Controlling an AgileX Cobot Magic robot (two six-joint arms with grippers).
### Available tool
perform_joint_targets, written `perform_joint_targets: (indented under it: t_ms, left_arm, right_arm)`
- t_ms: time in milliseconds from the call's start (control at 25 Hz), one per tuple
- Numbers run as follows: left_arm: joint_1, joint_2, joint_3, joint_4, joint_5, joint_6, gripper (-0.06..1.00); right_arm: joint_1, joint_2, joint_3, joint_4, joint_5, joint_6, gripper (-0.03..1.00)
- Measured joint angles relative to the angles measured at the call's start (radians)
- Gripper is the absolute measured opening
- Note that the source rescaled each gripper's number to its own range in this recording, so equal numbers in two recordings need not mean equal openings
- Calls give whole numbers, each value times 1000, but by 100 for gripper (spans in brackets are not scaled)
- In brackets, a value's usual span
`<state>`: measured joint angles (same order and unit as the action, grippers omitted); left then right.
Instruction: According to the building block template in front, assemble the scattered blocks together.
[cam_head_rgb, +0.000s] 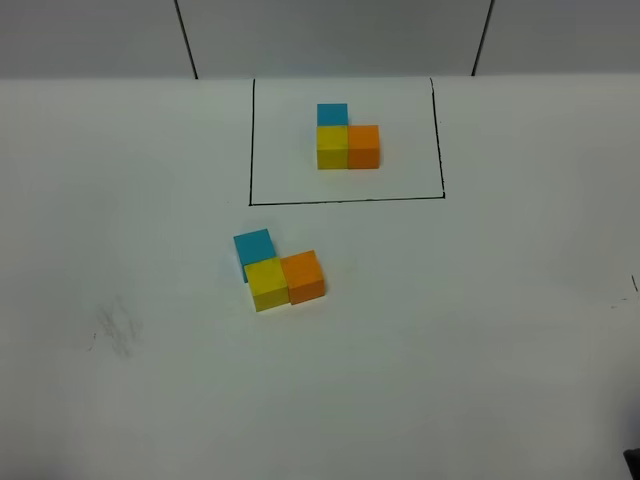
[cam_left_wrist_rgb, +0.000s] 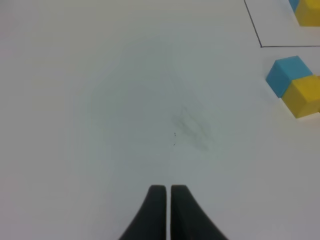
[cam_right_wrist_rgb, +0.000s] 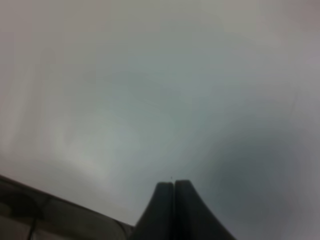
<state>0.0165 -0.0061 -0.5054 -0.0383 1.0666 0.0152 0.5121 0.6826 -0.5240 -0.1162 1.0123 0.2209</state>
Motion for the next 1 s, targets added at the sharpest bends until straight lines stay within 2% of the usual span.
perform_joint_targets:
  t_ms: [160, 360, 1000]
  left_arm:
    - [0, 0, 0, 0, 0, 0, 0]
    - [0, 0, 0, 0, 0, 0, 0]
    - [0, 0, 0, 0, 0, 0, 0]
  right_arm:
    - [0, -1, 15, 74, 51, -121, 0]
    - [0, -1, 17, 152, 53, -264, 0]
    - [-9, -21, 18, 84, 54, -221, 0]
